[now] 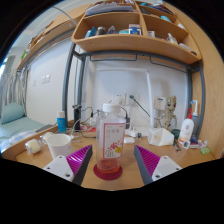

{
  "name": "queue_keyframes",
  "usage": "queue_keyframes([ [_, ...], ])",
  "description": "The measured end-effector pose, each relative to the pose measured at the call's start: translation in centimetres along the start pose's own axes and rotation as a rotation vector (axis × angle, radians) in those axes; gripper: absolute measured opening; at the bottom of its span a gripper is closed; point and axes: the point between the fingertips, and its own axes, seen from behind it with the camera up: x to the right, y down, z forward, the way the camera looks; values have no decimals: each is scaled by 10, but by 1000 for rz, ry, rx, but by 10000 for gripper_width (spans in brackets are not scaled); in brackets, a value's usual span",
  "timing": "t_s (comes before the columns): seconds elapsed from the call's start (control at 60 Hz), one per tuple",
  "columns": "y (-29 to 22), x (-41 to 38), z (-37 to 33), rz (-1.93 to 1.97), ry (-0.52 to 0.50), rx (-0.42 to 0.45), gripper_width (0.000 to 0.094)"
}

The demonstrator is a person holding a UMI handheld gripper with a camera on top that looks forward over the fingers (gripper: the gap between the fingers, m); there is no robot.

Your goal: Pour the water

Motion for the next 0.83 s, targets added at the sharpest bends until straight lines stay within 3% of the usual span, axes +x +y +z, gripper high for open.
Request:
queue_keyframes([
  [0.167, 7, 4, -61, 29, 34, -18, 859],
  [0.383, -13, 29, -127, 15, 156, 25, 861],
  [0.833, -20, 84, -173, 5, 294, 89, 859],
])
